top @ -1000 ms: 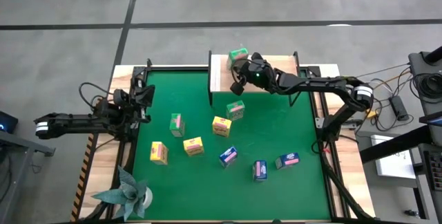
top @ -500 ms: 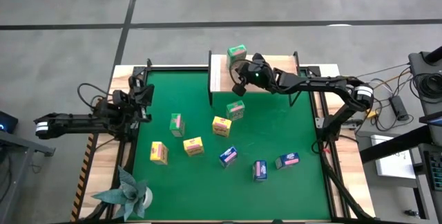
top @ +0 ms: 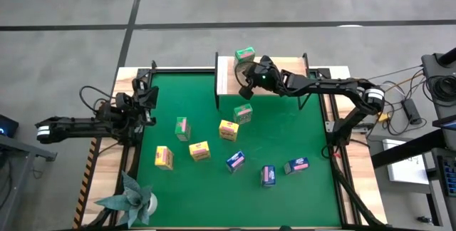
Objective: Stack cereal on shelf
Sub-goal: Put the right green cereal box on the shelf
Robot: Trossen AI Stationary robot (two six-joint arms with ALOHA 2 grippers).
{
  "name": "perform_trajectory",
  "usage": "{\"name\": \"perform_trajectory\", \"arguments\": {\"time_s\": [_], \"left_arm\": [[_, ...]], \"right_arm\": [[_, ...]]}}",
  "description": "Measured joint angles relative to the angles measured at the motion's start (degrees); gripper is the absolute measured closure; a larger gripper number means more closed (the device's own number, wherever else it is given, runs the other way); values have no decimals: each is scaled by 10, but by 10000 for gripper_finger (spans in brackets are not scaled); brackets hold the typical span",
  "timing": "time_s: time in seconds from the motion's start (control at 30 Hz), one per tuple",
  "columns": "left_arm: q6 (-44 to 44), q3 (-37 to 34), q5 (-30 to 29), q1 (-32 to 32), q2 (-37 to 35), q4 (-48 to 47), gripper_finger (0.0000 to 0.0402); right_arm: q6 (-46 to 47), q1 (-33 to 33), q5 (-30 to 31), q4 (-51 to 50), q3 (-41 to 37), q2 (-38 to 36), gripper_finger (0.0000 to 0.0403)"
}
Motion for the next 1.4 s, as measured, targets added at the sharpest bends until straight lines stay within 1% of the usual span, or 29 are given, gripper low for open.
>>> {"name": "perform_trajectory", "arguments": {"time_s": [0.13,0.27,0.33,0.53,0.7,0.87,1.0,1.03,1.13,1.4], "left_arm": [[8,0,0,0,0,9,402],[17,0,0,0,0,13,402],[20,0,0,0,0,16,402],[30,0,0,0,-1,21,402],[33,0,0,0,-1,23,402],[32,0,0,0,-1,22,402],[30,0,0,0,-1,20,402],[30,0,0,0,-1,18,402],[29,0,0,0,-1,16,402],[25,0,0,0,0,15,402]], "right_arm": [[-4,-2,6,27,0,20,394],[-18,-4,51,52,0,40,394],[-23,-5,61,56,0,46,394],[-30,-9,60,67,24,75,394],[-35,-10,60,73,61,106,394],[-37,-8,60,29,93,112,394],[-27,-4,63,-50,114,102,394],[-25,-4,72,-66,117,99,394],[-34,-4,103,-69,123,98,394],[-47,-13,105,-67,129,99,394]]}}
